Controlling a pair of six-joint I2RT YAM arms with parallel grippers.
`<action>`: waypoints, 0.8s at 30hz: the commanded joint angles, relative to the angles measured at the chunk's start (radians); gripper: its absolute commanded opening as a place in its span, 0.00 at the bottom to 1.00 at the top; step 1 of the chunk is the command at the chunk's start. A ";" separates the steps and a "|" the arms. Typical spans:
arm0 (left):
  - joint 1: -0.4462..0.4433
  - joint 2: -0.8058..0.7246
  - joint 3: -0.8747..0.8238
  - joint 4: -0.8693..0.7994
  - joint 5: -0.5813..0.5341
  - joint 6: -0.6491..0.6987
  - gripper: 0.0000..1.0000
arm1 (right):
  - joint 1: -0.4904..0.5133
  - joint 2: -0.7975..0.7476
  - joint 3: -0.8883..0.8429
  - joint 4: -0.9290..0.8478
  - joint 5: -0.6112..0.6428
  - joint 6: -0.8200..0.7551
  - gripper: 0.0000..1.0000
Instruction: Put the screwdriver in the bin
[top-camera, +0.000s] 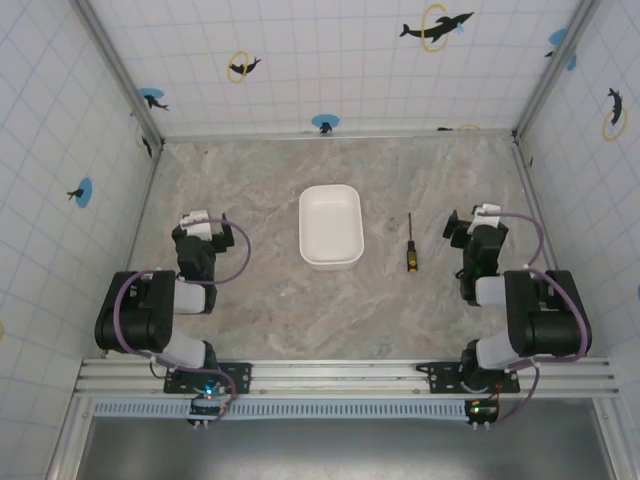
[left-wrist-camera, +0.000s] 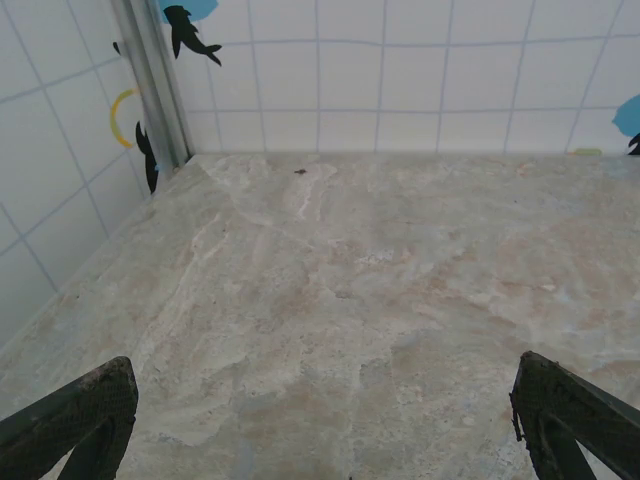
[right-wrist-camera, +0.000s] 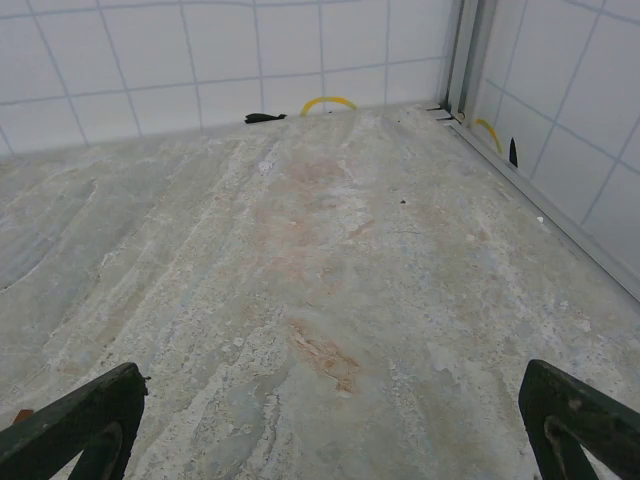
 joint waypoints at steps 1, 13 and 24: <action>-0.004 0.001 0.005 0.028 -0.005 -0.015 0.98 | 0.007 0.000 0.024 0.018 0.011 -0.002 0.98; -0.003 0.001 0.005 0.028 -0.005 -0.015 0.98 | 0.008 0.000 0.024 0.017 0.013 -0.003 0.98; -0.004 0.001 0.005 0.028 -0.004 -0.015 0.98 | 0.013 0.000 0.024 0.018 0.019 -0.004 0.98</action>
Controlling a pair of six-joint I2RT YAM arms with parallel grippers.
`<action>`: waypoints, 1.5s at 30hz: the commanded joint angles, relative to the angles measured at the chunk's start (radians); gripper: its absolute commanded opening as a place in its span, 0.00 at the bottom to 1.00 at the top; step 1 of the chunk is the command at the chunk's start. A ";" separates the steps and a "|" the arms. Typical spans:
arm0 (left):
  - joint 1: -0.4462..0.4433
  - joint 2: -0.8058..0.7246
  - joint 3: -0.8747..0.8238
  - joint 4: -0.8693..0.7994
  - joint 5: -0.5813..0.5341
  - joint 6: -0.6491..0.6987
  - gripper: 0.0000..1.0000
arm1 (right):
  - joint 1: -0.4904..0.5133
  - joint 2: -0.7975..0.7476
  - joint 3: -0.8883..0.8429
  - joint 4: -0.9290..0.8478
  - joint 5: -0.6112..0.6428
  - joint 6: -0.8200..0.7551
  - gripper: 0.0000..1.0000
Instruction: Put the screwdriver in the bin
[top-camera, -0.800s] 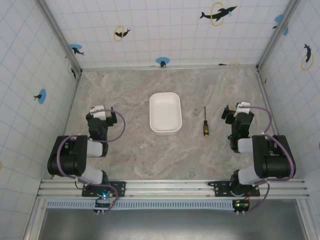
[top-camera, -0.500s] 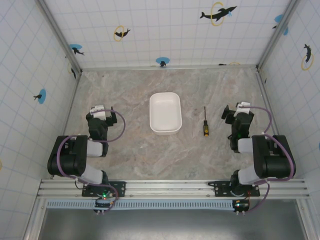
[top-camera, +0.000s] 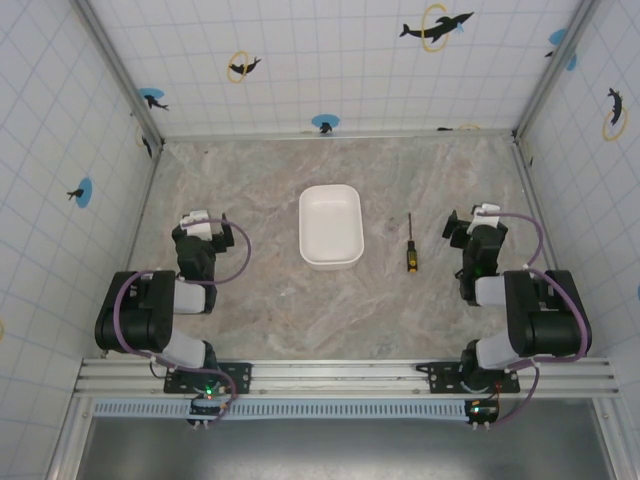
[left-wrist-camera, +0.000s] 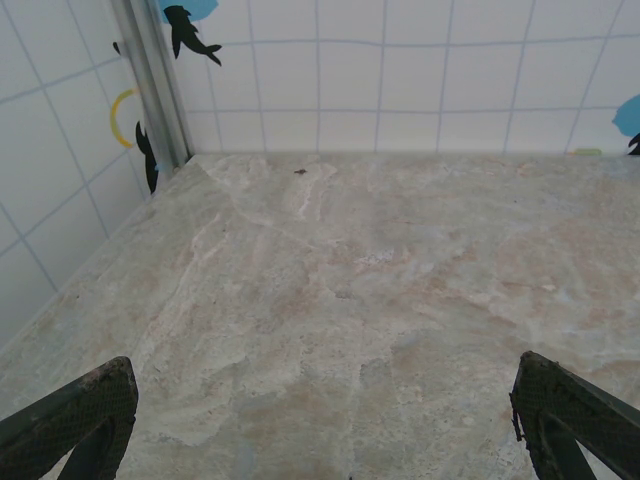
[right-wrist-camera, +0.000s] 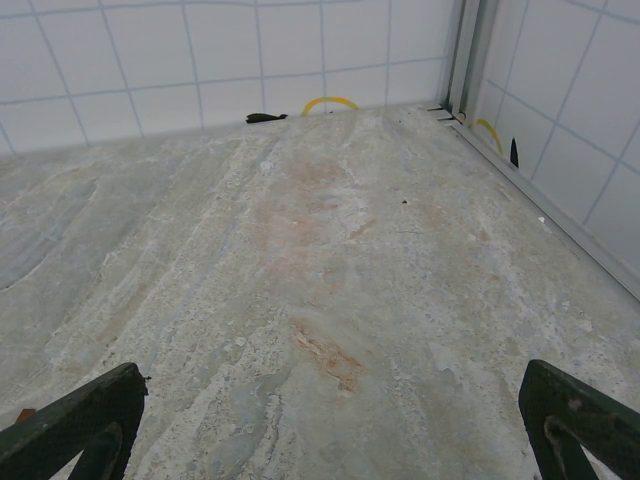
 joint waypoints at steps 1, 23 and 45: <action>-0.003 0.001 0.005 0.028 -0.005 -0.015 0.98 | 0.006 0.001 0.024 0.018 0.017 -0.004 0.98; -0.004 0.002 0.005 0.028 -0.005 -0.015 0.98 | 0.026 -0.003 0.018 0.027 0.118 0.006 0.98; -0.007 -0.198 0.090 -0.290 0.046 -0.012 0.98 | 0.072 -0.341 0.218 -0.695 -0.053 0.121 0.97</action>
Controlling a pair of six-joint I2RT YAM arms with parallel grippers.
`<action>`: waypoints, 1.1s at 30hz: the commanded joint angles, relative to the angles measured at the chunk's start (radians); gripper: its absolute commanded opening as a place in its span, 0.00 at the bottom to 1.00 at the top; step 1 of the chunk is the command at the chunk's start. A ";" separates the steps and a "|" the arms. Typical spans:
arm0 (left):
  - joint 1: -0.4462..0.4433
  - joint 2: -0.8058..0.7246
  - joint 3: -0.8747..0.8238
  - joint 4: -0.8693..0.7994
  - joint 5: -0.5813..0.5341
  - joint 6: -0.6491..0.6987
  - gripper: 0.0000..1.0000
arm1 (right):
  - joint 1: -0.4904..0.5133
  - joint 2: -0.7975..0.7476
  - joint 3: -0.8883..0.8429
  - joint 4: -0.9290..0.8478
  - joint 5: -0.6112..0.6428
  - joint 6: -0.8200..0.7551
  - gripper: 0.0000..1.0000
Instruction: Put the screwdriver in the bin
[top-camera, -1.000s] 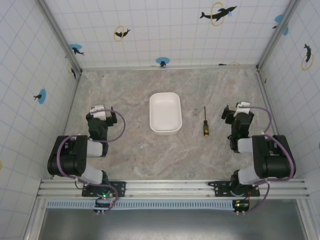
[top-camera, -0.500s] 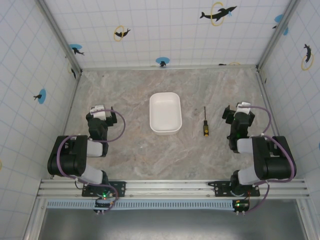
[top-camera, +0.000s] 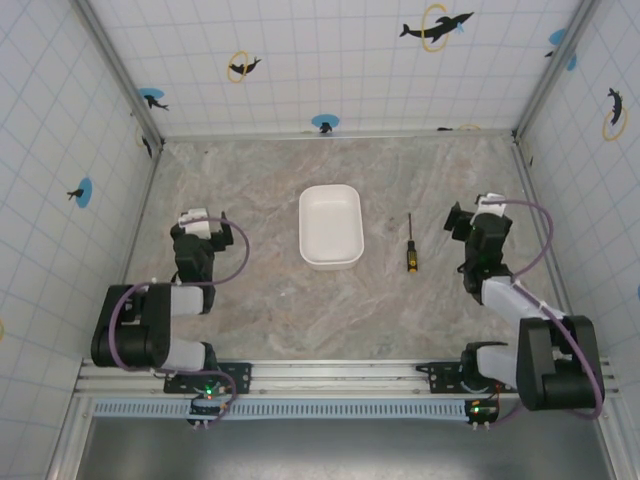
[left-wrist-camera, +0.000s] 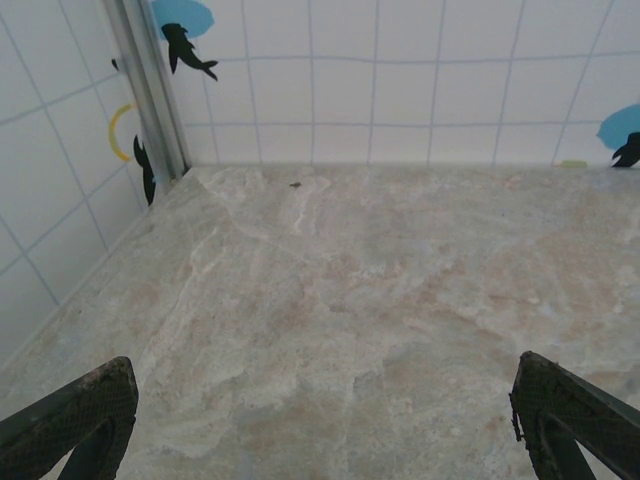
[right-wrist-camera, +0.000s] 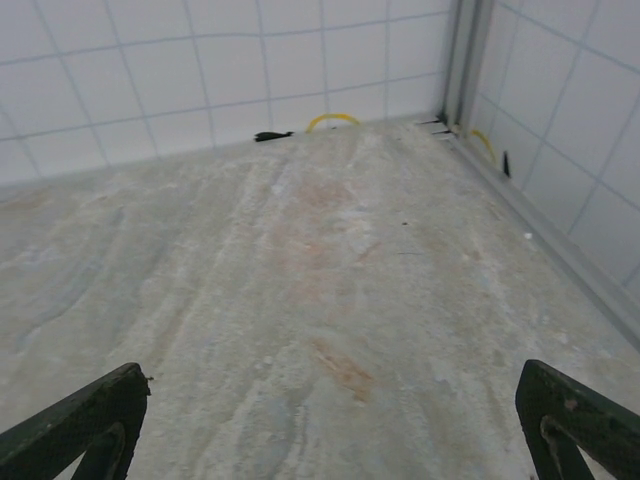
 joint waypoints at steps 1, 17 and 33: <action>-0.005 -0.094 0.098 -0.232 0.052 -0.034 0.98 | 0.026 -0.053 0.114 -0.283 -0.112 0.079 0.97; -0.157 -0.061 0.203 -0.459 0.647 -0.336 0.97 | 0.205 0.052 0.253 -0.735 -0.320 0.298 0.93; -0.238 -0.131 0.067 -0.491 0.662 -0.402 0.98 | 0.322 0.278 0.325 -0.772 -0.184 0.313 0.80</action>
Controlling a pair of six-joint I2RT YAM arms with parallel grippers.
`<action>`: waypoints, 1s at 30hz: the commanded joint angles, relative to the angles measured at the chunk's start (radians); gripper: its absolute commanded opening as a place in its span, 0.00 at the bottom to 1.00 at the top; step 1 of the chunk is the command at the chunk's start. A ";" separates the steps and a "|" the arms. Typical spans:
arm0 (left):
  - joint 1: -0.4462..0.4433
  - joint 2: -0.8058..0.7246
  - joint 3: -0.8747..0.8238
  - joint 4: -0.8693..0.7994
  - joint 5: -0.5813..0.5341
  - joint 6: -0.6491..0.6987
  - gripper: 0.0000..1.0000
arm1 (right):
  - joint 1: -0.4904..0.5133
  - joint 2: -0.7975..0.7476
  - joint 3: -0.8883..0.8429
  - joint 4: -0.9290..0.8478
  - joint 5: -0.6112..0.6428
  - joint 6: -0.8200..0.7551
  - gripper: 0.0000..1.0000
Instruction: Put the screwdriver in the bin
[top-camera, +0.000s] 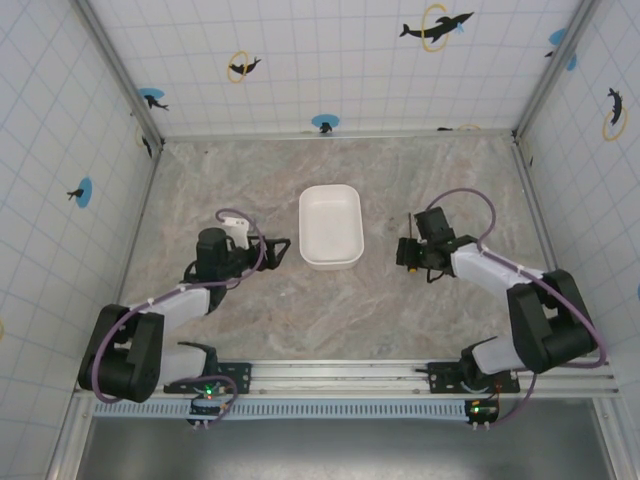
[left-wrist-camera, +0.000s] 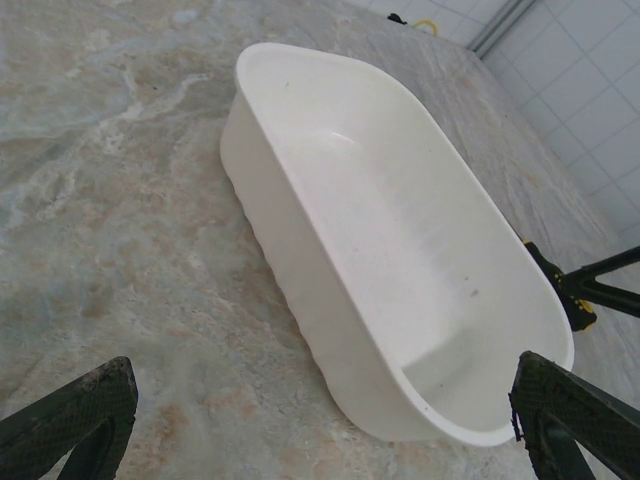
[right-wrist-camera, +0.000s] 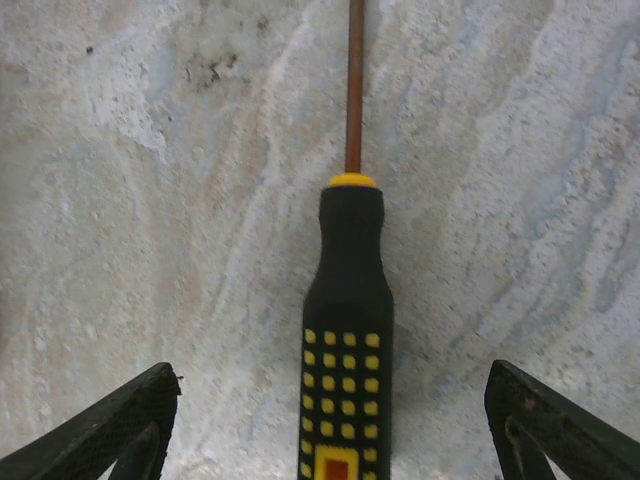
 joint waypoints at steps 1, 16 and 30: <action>-0.022 -0.001 -0.002 -0.021 0.015 -0.017 0.98 | 0.010 0.032 0.054 -0.024 0.044 0.008 0.79; -0.063 0.026 0.012 -0.040 -0.002 -0.020 0.98 | 0.012 0.170 0.125 -0.065 0.068 -0.026 0.58; -0.067 0.003 0.009 -0.076 -0.008 -0.011 0.98 | 0.018 0.198 0.136 -0.087 0.066 -0.033 0.23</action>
